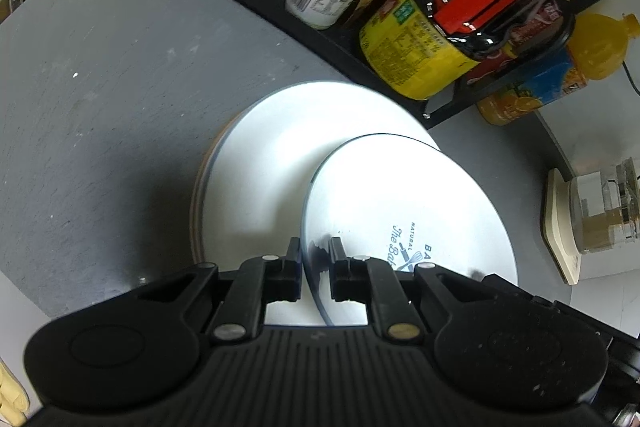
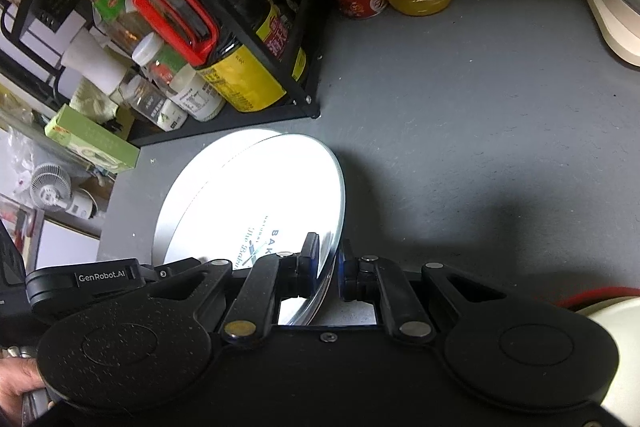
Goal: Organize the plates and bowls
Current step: 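Lower the 'BAKERY' plate onto the 'Sweet' plate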
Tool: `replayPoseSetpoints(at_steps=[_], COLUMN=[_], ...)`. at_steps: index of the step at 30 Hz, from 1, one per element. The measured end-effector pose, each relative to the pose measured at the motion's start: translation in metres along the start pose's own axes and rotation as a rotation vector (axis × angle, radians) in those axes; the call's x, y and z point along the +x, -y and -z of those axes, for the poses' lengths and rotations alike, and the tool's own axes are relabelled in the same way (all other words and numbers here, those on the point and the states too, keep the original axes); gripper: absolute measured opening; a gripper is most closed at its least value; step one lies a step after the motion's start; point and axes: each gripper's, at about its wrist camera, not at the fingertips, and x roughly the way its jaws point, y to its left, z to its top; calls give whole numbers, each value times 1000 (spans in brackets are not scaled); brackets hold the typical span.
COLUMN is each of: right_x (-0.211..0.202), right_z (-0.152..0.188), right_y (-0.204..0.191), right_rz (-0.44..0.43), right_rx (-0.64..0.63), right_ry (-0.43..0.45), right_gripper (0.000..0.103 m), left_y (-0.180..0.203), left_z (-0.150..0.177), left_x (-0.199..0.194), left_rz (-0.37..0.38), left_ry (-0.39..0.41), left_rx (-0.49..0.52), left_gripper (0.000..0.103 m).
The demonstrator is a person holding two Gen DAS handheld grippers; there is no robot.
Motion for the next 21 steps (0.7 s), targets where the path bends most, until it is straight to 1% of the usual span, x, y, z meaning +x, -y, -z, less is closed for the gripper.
replayPoseSetpoints(at_steps=[8, 12, 16, 18, 21], right_x=[9, 11, 12, 12, 12], right_z=[0, 2, 2, 1, 1], right_y=[-4, -4, -5, -5, -5], right_rz=[19, 22, 25, 23, 28], right_rx=[5, 5, 4, 3, 0], right_ry=[-17, -24, -22, -22, -23], right_gripper=[8, 6, 5, 5, 5], left_y=[-11, -10, -3, 0, 3], left_z=[0, -3, -5, -8, -13], left_x=[7, 11, 12, 8, -4], left_rz=[-4, -31, -65, -87, -83], left_ry=[-14, -32, -40, -30, -10], left_rx=[-12, 12, 54, 78, 90], left_gripper=[12, 14, 14, 14, 15])
